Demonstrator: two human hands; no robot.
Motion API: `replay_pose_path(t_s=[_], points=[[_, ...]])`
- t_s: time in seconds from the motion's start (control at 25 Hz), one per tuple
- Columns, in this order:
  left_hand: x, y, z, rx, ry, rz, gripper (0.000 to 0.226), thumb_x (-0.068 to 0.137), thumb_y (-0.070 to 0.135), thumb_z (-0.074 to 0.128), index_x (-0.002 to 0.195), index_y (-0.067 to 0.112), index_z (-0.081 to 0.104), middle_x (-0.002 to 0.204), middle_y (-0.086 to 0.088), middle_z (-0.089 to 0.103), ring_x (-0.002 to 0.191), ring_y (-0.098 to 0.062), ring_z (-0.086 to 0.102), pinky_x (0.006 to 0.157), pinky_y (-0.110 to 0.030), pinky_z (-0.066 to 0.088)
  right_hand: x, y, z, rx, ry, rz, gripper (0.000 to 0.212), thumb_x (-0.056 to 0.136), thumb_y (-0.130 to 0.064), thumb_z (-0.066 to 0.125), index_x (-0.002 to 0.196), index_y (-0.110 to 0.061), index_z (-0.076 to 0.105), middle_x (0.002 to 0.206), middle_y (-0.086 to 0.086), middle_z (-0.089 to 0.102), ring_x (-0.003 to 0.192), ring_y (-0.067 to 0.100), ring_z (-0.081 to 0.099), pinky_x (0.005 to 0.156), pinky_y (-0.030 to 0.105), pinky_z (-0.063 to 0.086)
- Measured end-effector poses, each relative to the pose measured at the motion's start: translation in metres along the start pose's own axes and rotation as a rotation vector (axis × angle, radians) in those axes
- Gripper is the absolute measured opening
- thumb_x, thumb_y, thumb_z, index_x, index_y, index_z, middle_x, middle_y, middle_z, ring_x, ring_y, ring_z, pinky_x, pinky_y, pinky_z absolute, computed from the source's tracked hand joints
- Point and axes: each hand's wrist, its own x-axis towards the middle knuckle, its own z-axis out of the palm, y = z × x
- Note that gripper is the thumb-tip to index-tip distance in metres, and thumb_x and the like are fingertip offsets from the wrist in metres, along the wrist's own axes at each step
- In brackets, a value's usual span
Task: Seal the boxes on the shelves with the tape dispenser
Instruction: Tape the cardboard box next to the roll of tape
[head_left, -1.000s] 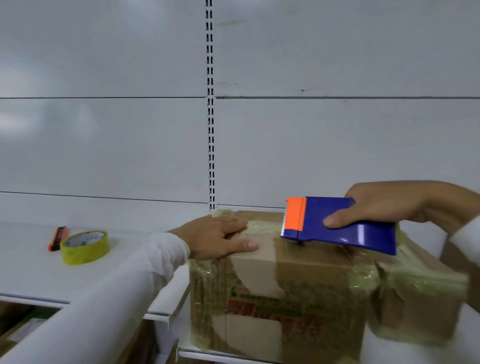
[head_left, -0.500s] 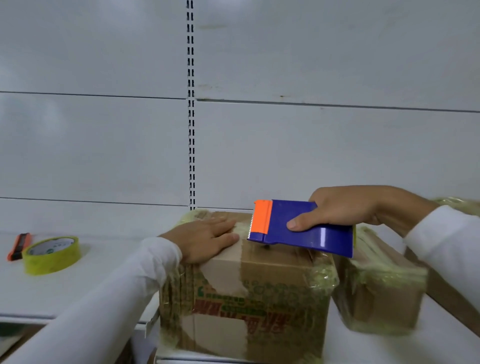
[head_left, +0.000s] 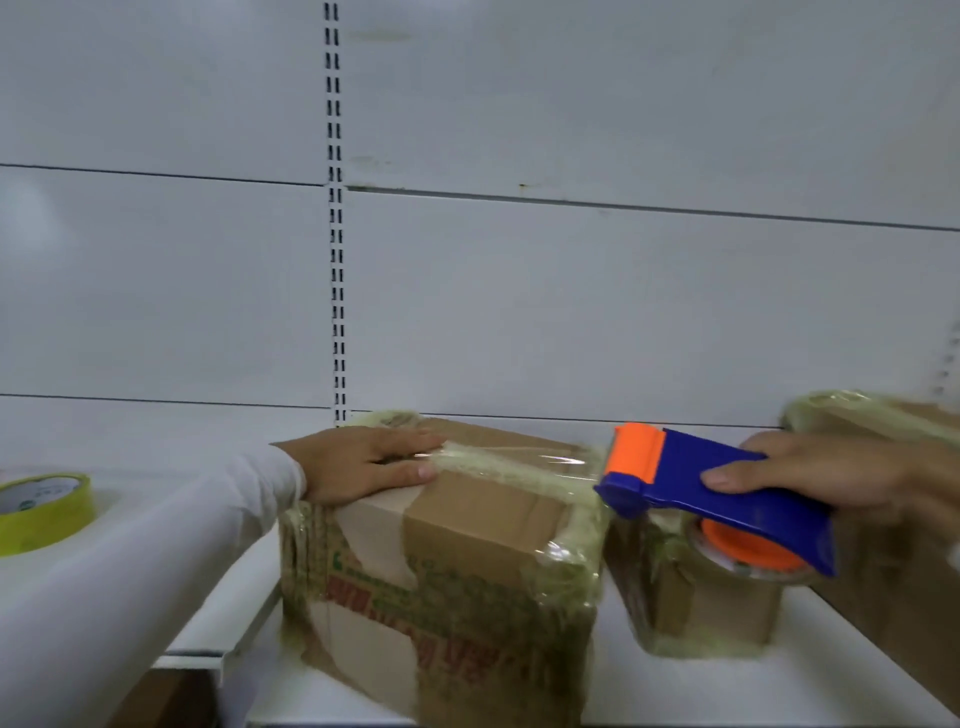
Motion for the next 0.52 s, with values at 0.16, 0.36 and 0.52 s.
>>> replay_pose_path(t_s=[0.16, 0.36, 0.52], points=[[0.004, 0.011, -0.005, 0.043, 0.019, -0.048, 0.063, 0.084, 0.073, 0.022, 0.143, 0.051, 0.022, 0.154, 0.024, 0.016, 0.143, -0.002, 0.012, 0.115, -0.026, 0.006, -0.005, 0.01, 0.02, 0.155, 0.082, -0.014, 0.064, 0.078, -0.05, 0.07, 0.1, 0.011, 0.065, 0.095, 0.029, 0.07, 0.075, 0.031, 0.066, 0.065, 0.032, 0.055], [0.021, 0.073, 0.022, 0.096, 0.046, 0.107, 0.09, 0.071, 0.09, 0.015, 0.147, 0.042, 0.016, 0.157, 0.015, 0.013, 0.144, -0.003, 0.008, 0.118, -0.032, 0.004, -0.01, 0.002, 0.026, 0.14, 0.122, 0.01, 0.051, 0.087, -0.044, 0.064, 0.097, 0.006, 0.067, 0.089, 0.022, 0.072, 0.071, 0.025, 0.068, 0.063, 0.03, 0.054], [0.025, 0.069, 0.017, -0.009, -0.031, 0.09, 0.082, 0.076, 0.081, 0.024, 0.147, 0.041, 0.019, 0.157, 0.017, 0.01, 0.145, -0.004, 0.005, 0.119, -0.035, 0.001, -0.007, 0.002, 0.032, 0.146, 0.16, 0.004, 0.045, 0.089, -0.041, 0.06, 0.097, 0.003, 0.066, 0.091, 0.023, 0.071, 0.07, 0.025, 0.067, 0.065, 0.032, 0.052]])
